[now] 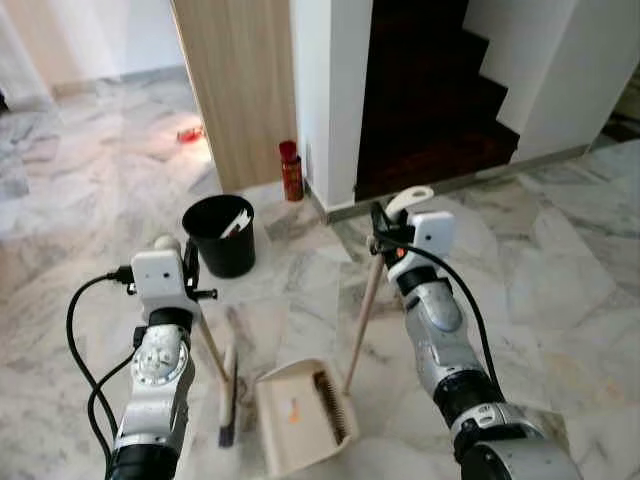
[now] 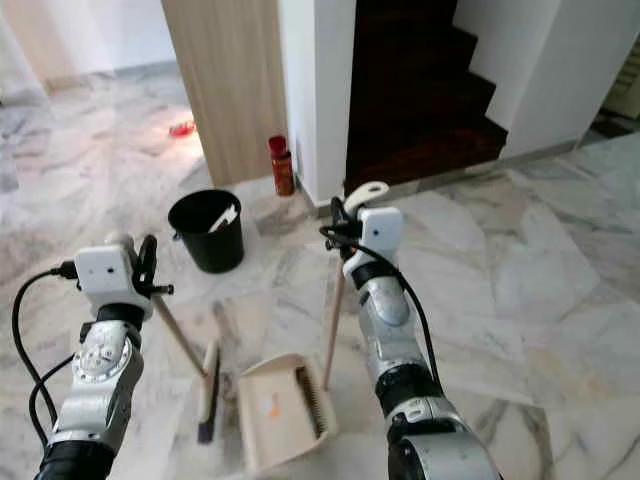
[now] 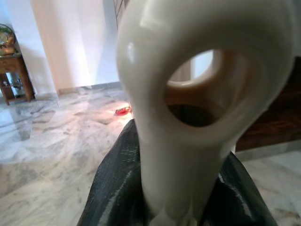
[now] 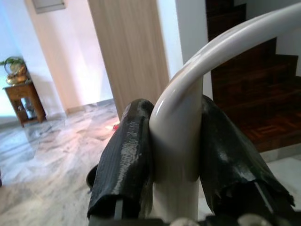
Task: Sweep floor
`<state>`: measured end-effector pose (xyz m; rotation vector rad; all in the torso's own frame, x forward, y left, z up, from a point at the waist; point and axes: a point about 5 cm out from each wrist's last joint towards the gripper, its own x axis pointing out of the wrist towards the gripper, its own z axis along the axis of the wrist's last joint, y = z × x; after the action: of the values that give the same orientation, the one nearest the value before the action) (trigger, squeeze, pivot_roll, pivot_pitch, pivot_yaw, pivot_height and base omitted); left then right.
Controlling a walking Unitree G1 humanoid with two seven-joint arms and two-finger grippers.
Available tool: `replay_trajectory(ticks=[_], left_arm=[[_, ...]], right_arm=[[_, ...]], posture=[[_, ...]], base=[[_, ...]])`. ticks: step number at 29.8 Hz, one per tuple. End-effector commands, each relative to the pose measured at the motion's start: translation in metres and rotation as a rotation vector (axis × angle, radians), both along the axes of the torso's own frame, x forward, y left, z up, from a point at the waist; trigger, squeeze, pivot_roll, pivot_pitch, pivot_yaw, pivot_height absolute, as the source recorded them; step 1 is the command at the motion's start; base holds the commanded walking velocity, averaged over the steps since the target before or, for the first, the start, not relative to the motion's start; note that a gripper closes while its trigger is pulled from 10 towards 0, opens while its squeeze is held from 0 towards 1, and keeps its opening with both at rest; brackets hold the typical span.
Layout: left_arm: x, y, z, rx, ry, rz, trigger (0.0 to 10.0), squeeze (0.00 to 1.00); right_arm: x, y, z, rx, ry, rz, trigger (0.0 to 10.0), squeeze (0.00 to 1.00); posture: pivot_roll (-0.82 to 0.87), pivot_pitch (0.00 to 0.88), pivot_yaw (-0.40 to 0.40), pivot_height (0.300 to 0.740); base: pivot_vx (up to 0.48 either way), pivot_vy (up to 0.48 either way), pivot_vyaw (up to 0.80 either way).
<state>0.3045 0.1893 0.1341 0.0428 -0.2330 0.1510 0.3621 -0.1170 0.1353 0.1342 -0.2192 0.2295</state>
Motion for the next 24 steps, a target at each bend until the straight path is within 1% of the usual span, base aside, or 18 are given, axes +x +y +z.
replay_trajectory(ticks=[1, 3, 7, 8, 11, 12, 22, 24], left_arm=[[0.0019, 0.0013, 0.0123, 0.008, -0.051, 0.001, 10.0, 0.00], [0.0018, 0.0009, 0.0119, 0.008, -0.050, -0.001, 10.0, 0.00], [0.0013, 0.0006, 0.0116, 0.006, -0.050, -0.002, 10.0, 0.00], [0.0013, 0.0006, 0.0116, 0.006, -0.050, -0.002, 10.0, 0.00], [0.0005, 0.0006, 0.0112, 0.005, -0.050, -0.004, 10.0, 0.00], [0.0005, 0.0006, 0.0112, 0.005, -0.050, -0.004, 10.0, 0.00], [0.0004, -0.0001, 0.0119, 0.006, -0.048, -0.013, 10.0, 0.00], [0.0006, 0.0003, 0.0122, 0.006, -0.049, -0.012, 10.0, 0.00]], right_arm=[[0.0021, 0.0059, 0.0161, 0.000, -0.074, 0.024, 10.0, 0.00], [0.0010, 0.0066, 0.0172, -0.011, -0.092, 0.031, 10.0, 0.00], [-0.0016, 0.0139, 0.0186, -0.065, -0.121, 0.072, 10.0, 0.00], [-0.0016, 0.0139, 0.0186, -0.065, -0.121, 0.072, 10.0, 0.00], [-0.0015, 0.0154, 0.0159, -0.019, -0.098, 0.065, 10.0, 0.00], [-0.0015, 0.0154, 0.0159, -0.019, -0.098, 0.065, 10.0, 0.00], [-0.0022, 0.0145, 0.0175, -0.062, -0.116, 0.059, 10.0, 0.00], [-0.0025, 0.0150, 0.0173, -0.071, -0.119, 0.065, 10.0, 0.00]], posture=[[0.09, 0.000, 0.050, 0.740], [0.09, 0.000, 0.050, 0.740], [0.08, 0.000, 0.053, 0.740], [0.08, 0.000, 0.053, 0.740], [0.09, 0.000, 0.055, 0.740], [0.09, 0.000, 0.055, 0.740], [0.09, 0.000, 0.064, 0.740], [0.09, 0.000, 0.065, 0.740]], base=[[0.349, 0.000, 0.00], [0.351, 0.000, 0.00], [0.351, 0.000, 0.76], [0.352, 0.000, 0.76], [0.356, 0.000, 0.00], [0.356, 0.000, 0.00], [0.355, 0.000, 0.00], [0.356, 0.000, 0.68]])
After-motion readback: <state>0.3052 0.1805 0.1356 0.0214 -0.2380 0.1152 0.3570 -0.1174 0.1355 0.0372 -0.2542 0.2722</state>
